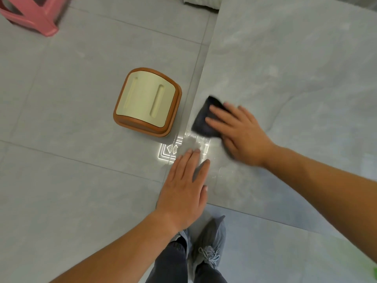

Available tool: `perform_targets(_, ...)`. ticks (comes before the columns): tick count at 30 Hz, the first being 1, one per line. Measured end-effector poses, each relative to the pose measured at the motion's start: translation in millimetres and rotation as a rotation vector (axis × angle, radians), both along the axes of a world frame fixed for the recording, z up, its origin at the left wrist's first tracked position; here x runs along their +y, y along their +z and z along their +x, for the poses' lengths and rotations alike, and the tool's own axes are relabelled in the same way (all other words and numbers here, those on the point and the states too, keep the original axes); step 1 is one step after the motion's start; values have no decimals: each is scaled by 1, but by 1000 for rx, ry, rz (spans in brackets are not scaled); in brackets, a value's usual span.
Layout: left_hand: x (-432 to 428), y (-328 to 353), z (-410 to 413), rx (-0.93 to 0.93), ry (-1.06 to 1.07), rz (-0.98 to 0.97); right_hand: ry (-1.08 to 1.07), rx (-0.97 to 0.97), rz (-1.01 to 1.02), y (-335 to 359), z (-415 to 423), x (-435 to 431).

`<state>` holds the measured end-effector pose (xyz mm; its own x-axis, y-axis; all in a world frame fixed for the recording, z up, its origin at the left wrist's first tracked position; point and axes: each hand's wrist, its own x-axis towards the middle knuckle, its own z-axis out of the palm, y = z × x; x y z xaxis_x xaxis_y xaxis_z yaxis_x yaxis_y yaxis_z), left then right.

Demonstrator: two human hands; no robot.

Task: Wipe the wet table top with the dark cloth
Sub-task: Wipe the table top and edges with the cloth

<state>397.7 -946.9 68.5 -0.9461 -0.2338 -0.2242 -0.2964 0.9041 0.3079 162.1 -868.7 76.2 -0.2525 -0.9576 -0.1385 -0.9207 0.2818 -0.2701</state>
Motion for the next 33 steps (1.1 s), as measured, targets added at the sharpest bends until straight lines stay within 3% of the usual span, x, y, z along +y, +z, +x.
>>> perform_targets(2,2,0,-1,5,4,-14,-249,-54,-21,-1,0,-25)
perform_targets(4,6,0,-1,4,22,-21,-348,-41,-54,-6,15,-37)
perform_targets(9,9,-2,0,-22,40,-47,42,-41,-6,-9,36,11)
perform_targets(14,11,-6,2,-51,33,-82,-333,-65,-5,0,-11,29)
perform_targets(17,12,-5,2,-57,37,-87,-435,-67,-8,2,3,42)
perform_targets(21,16,-2,-1,-55,67,-61,-228,-22,-30,0,59,87)
perform_targets(23,19,0,-4,-52,87,-51,-80,-21,-25,-1,61,107)
perform_targets(25,20,0,-4,-55,93,-53,-69,-12,-30,-2,44,109)
perform_targets(30,19,-2,-3,-51,99,-46,-598,-83,-39,-1,28,85)
perform_targets(33,18,-4,-1,-53,91,-36,-653,-83,-59,0,63,93)
